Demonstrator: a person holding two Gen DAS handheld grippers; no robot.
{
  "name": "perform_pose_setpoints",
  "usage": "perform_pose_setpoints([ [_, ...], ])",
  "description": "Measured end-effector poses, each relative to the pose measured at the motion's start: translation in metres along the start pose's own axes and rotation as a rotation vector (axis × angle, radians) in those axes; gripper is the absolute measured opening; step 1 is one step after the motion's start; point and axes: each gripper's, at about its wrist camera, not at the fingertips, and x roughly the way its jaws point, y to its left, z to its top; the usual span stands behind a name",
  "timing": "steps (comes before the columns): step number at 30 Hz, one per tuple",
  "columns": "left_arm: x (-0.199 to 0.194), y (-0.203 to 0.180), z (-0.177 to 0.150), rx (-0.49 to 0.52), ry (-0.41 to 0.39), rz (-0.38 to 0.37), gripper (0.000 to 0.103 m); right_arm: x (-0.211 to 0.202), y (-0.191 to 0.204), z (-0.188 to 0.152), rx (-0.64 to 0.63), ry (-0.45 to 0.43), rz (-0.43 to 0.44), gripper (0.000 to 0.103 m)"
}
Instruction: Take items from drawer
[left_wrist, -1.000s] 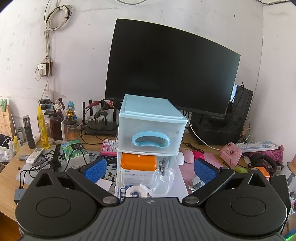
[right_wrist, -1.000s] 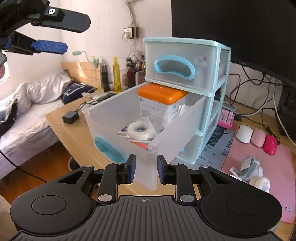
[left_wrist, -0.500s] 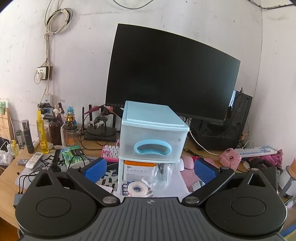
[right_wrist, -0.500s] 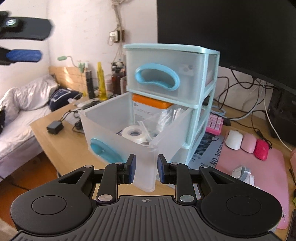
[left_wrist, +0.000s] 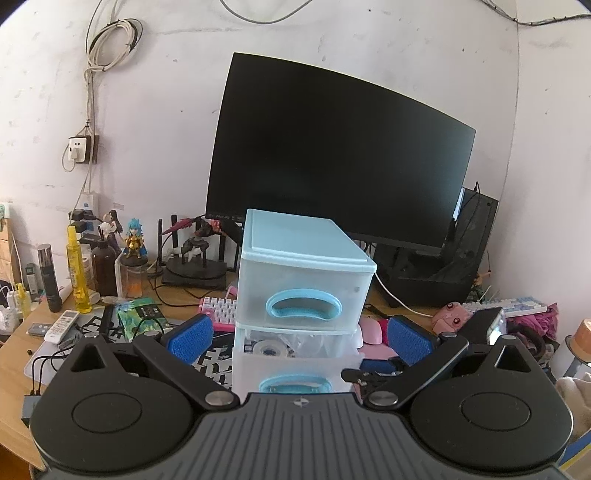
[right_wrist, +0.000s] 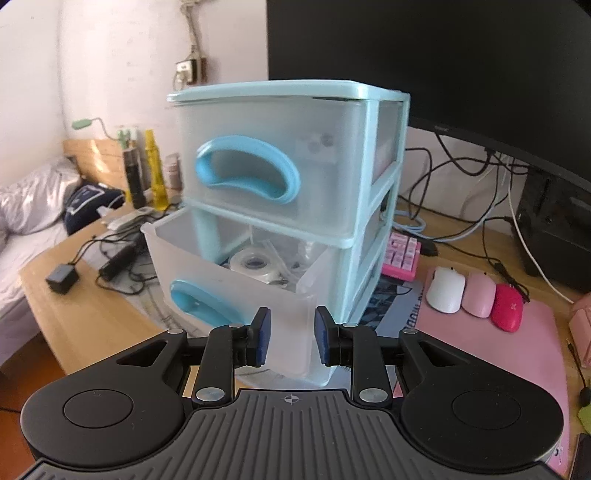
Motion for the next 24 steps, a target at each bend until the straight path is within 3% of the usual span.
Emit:
perform_pose_setpoints([
  [13, -0.002, 0.005, 0.0, -0.012, -0.012, -0.01, 0.103, 0.033, -0.012, 0.021, 0.032, 0.016, -0.086, 0.028],
  [24, -0.002, 0.005, 0.002, -0.01, -0.031, -0.025, 0.103, 0.034, -0.009, 0.022, 0.022, 0.026, -0.099, 0.028],
])
